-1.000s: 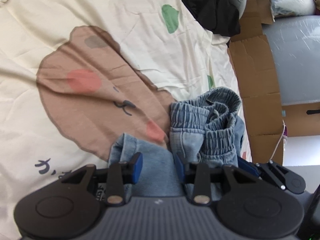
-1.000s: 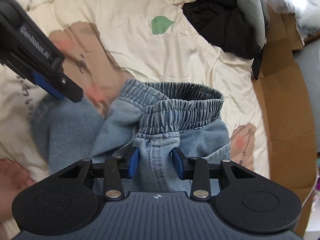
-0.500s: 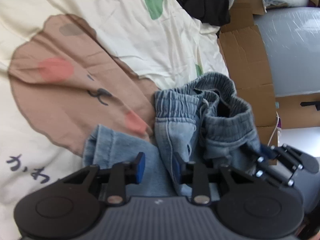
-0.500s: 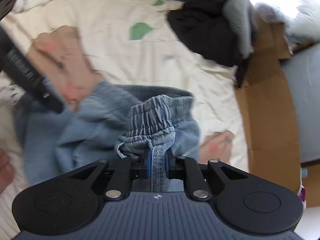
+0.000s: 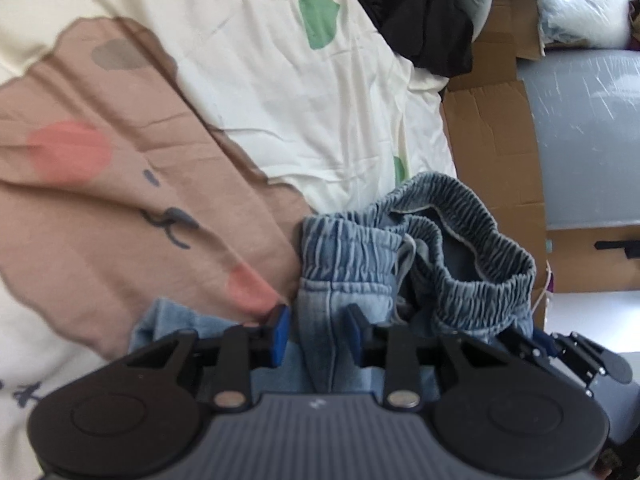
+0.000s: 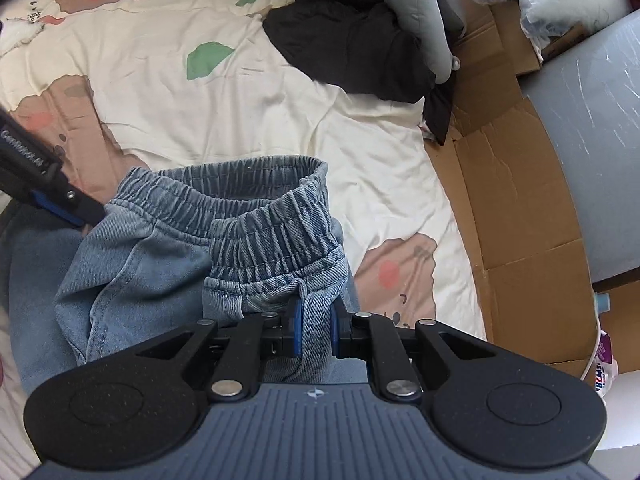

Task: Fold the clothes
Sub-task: 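Close the left gripper on the waistband beside the right gripper, then lift the waistband with both grippers toward the grey pillow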

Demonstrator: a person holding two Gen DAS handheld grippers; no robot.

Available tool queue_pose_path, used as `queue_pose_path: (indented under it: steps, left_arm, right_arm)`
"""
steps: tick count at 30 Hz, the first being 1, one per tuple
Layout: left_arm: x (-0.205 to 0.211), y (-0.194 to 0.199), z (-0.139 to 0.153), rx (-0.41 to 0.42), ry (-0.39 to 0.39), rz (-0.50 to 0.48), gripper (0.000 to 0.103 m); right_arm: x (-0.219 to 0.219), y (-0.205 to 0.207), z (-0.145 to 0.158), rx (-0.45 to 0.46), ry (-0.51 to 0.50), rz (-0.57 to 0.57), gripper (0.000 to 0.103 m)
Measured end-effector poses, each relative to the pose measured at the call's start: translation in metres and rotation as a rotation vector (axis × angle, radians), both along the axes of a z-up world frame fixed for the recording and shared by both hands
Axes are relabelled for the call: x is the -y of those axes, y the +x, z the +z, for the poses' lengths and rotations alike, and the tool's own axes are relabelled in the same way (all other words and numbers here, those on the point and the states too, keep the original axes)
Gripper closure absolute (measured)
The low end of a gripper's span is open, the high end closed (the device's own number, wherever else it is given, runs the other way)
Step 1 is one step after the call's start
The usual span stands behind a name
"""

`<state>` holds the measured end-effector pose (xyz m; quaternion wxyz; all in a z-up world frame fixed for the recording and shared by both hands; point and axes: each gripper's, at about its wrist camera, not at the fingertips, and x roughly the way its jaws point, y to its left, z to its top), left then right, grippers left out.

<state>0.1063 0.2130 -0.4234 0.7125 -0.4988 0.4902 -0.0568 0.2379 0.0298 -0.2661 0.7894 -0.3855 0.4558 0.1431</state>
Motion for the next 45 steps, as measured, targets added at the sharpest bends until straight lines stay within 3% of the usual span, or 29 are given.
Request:
queue_pose_path:
  steps: [7,10,12,14,16,32,45]
  left_arm:
    - [0.006,0.007,-0.021,0.002,-0.102,0.013,0.056]
    - [0.008,0.010,-0.028,0.002,-0.125,0.016,0.055]
    - [0.008,0.010,-0.030,0.007,-0.140,0.016,0.064]
    - [0.007,0.009,-0.028,0.016,-0.143,0.015,0.081]
    - [0.005,0.007,-0.024,0.027,-0.134,0.015,0.089]
    - [-0.033,-0.034,0.069,0.145,-0.035,0.007,0.092]
    - [-0.095,-0.086,0.129,0.175,0.106,0.082,0.092]
  right_arm:
    - [0.004,0.002,-0.002,-0.011,0.017,-0.020,0.091]
    - [0.004,0.003,-0.003,-0.015,0.020,-0.020,0.091]
    - [0.005,0.003,-0.004,-0.015,0.022,-0.021,0.091]
    - [0.006,0.005,-0.003,-0.013,0.028,-0.025,0.091]
    - [0.007,0.006,-0.001,0.001,0.032,-0.028,0.091]
    - [0.017,0.058,0.059,0.155,0.027,0.037,0.092]
    - [-0.037,0.121,0.103,0.126,0.178,0.148,0.092]
